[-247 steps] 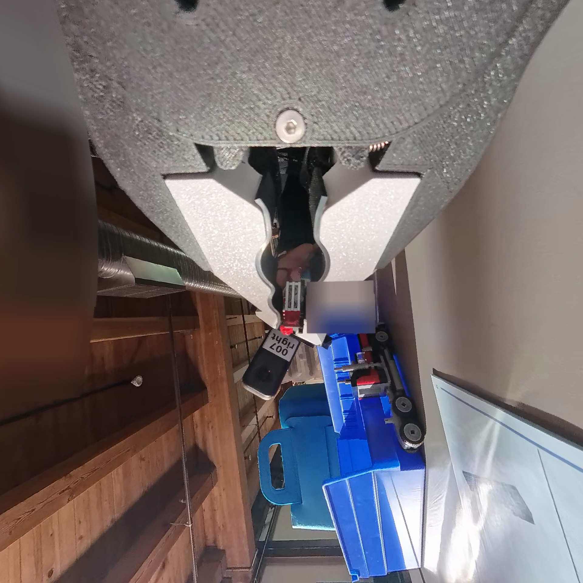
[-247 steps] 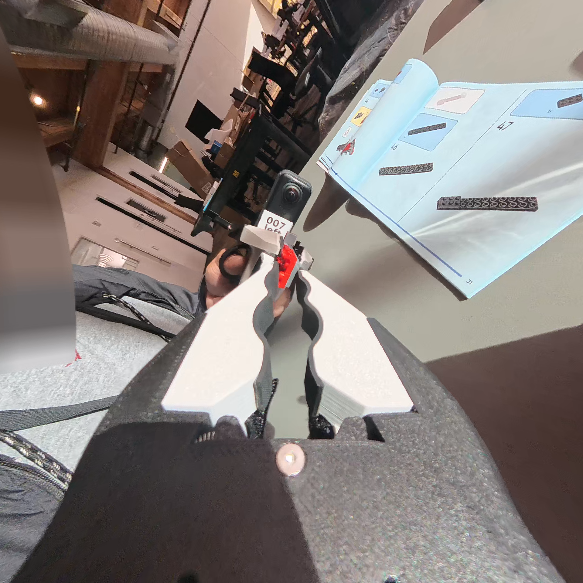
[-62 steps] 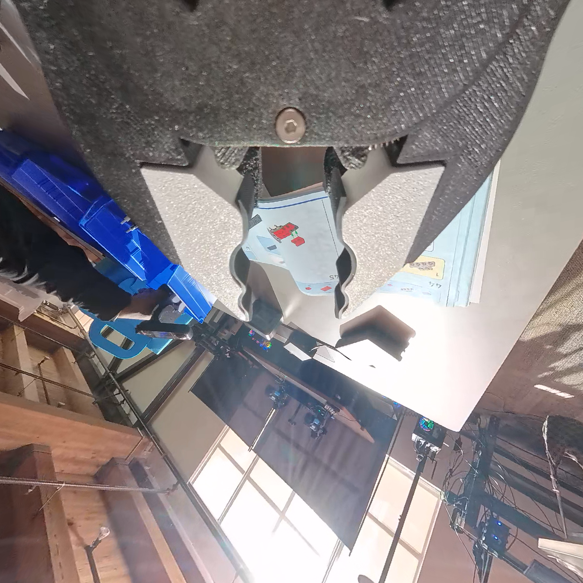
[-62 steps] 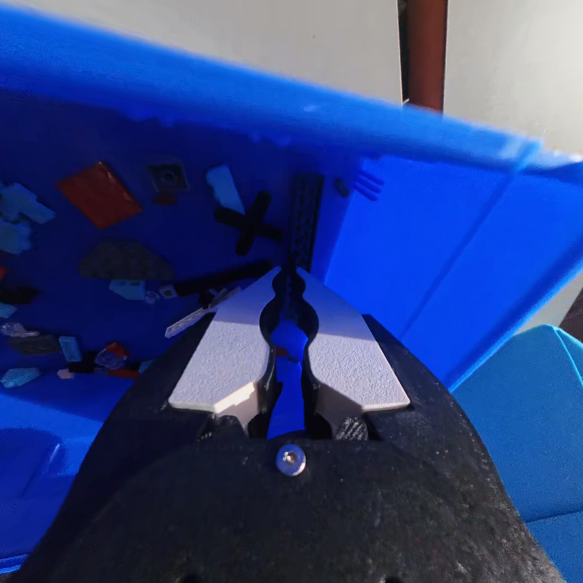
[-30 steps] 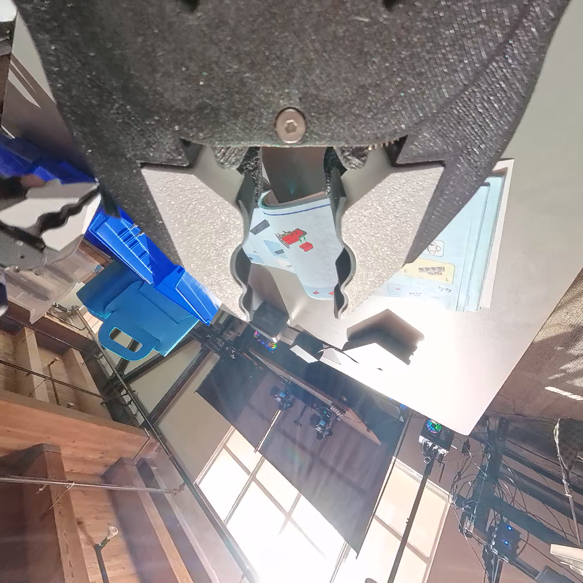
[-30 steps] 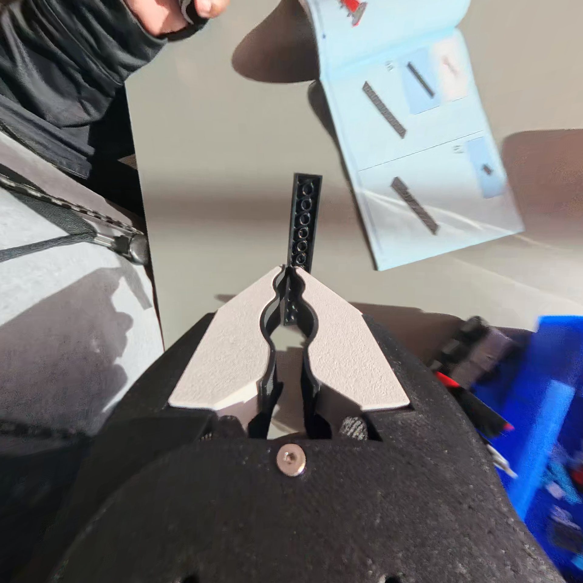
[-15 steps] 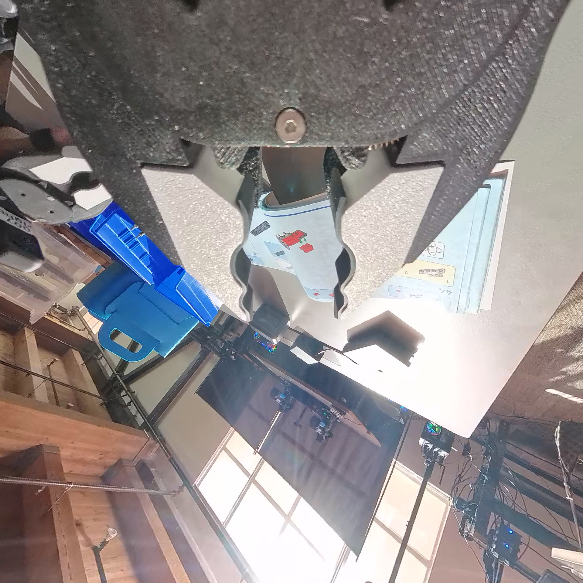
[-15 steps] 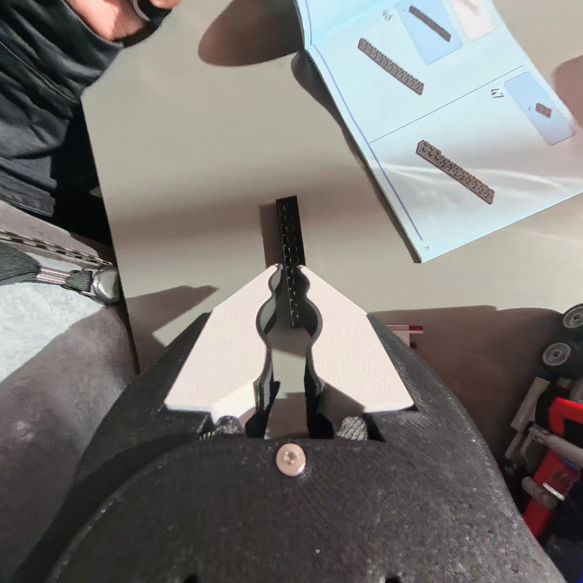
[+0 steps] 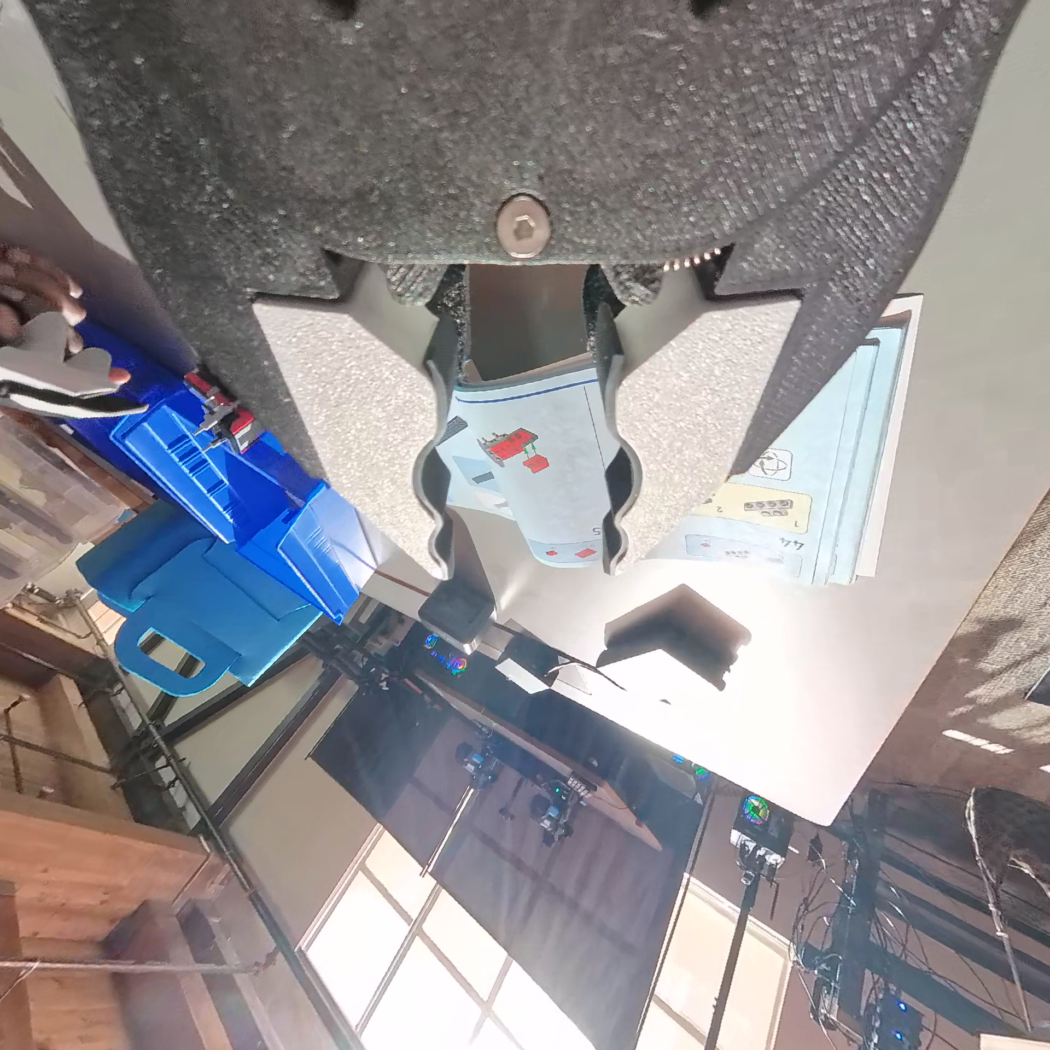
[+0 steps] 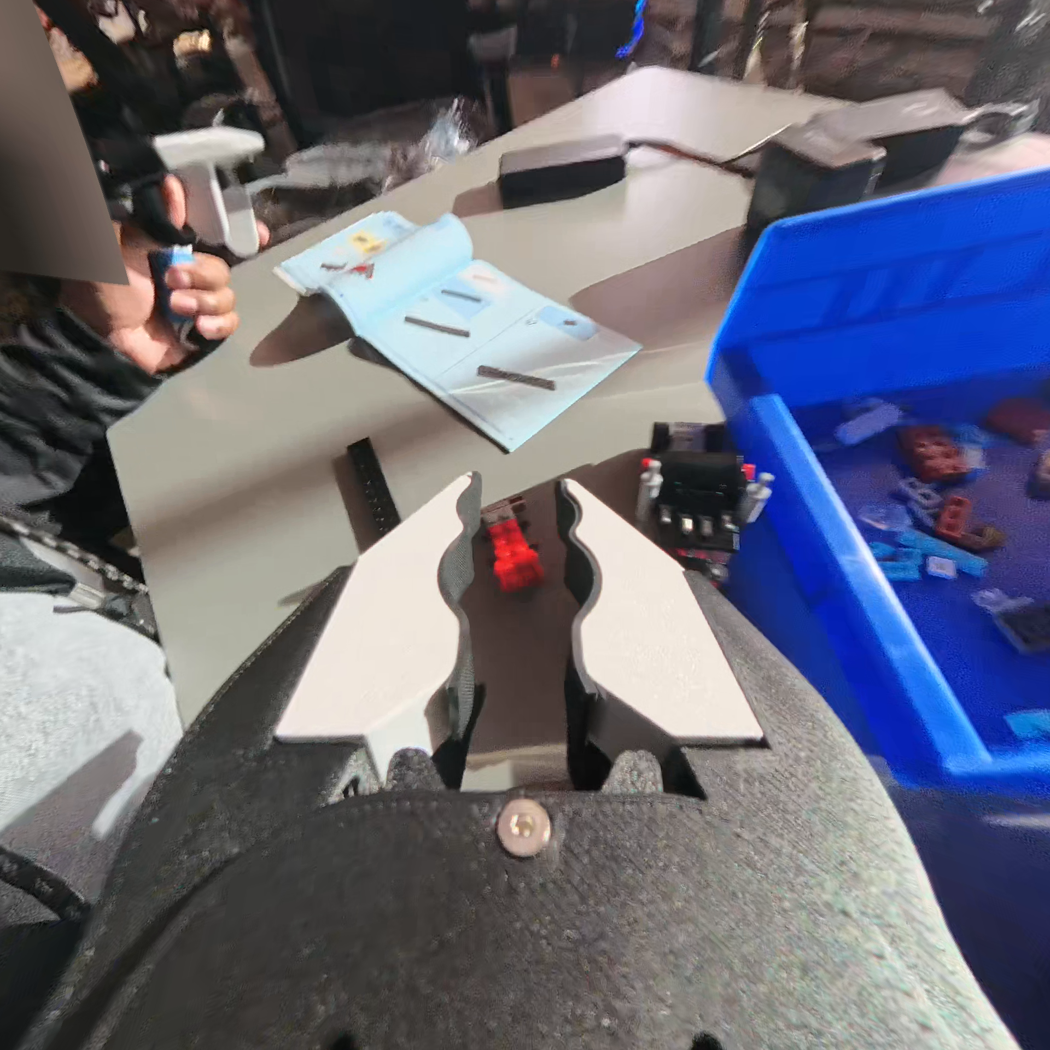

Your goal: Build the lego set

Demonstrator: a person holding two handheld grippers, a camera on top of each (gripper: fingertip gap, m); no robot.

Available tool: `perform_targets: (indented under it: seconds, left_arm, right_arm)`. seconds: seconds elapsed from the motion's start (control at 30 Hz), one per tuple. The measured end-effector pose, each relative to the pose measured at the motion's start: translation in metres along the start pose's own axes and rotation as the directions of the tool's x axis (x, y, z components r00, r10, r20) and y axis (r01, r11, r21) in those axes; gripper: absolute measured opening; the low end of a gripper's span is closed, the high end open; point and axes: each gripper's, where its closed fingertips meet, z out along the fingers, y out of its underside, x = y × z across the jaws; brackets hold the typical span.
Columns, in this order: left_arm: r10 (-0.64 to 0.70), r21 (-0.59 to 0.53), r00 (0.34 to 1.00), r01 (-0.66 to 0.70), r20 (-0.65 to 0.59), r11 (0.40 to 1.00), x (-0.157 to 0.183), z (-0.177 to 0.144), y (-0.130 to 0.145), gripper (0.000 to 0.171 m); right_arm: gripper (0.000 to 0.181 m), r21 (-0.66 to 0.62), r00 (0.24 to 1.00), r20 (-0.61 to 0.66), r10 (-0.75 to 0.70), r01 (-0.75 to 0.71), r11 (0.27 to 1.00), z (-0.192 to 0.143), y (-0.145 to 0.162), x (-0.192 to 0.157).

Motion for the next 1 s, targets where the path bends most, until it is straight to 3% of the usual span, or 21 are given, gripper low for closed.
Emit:
perform_targets:
  seconds: [0.13,0.27,0.53,1.0]
  left_arm:
    - [0.037,-0.07,0.999,-0.036,0.011,0.997,0.002,0.008,0.01,0.06]
    - [0.076,-0.098,0.997,-0.078,-0.02,0.992,0.01,0.017,0.015,0.064]
    - [0.165,-0.12,0.985,-0.171,-0.055,0.978,0.026,0.027,0.023,0.066]
    - [0.153,-0.173,0.987,-0.157,-0.04,0.972,0.021,0.032,0.031,0.064]
  right_arm:
    - [0.029,0.178,0.993,-0.096,0.061,-0.044,0.983,-0.031,-0.008,0.024]
    - [0.03,0.241,0.976,-0.197,0.097,-0.047,0.969,-0.047,0.002,0.046]
    - [0.031,0.254,0.951,-0.269,0.149,-0.079,0.964,-0.052,0.021,0.066]
    - [0.025,0.219,0.93,-0.262,0.257,-0.202,0.954,-0.046,0.03,0.081]
